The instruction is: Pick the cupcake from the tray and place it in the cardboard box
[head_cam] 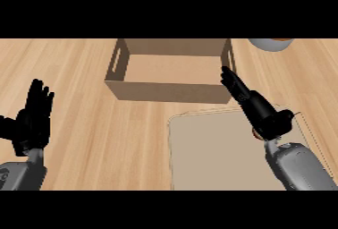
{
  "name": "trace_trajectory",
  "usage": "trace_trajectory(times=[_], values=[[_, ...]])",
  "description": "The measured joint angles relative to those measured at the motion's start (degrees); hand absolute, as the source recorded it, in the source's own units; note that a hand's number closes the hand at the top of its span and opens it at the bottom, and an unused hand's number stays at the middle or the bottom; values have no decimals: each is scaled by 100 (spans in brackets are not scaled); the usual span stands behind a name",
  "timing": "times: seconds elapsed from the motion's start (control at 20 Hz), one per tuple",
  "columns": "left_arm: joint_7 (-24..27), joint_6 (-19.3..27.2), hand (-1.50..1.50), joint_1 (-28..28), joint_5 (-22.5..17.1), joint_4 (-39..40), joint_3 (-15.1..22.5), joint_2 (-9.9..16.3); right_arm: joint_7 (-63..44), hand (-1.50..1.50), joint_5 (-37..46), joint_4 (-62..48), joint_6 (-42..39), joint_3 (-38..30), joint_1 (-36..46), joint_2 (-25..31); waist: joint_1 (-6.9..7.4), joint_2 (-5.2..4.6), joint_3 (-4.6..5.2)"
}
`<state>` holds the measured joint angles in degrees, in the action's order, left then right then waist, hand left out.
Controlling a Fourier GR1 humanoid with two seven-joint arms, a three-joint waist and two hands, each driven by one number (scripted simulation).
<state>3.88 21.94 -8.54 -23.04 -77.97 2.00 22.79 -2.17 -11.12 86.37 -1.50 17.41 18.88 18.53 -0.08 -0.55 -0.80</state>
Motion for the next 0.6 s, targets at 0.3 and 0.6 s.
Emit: trace_trajectory(times=[0.3, 0.6], values=[[-123, 71, 0, 238, 864, 248, 242, 769, -54, -150, -549, 349, 247, -938, -522, 237, -165, 67, 56], [-202, -53, 0, 493, 1284, 439, 454, 1169, 518, -150, 876, 319, 324, -845, -1331, 1449, -225, 81, 92]])
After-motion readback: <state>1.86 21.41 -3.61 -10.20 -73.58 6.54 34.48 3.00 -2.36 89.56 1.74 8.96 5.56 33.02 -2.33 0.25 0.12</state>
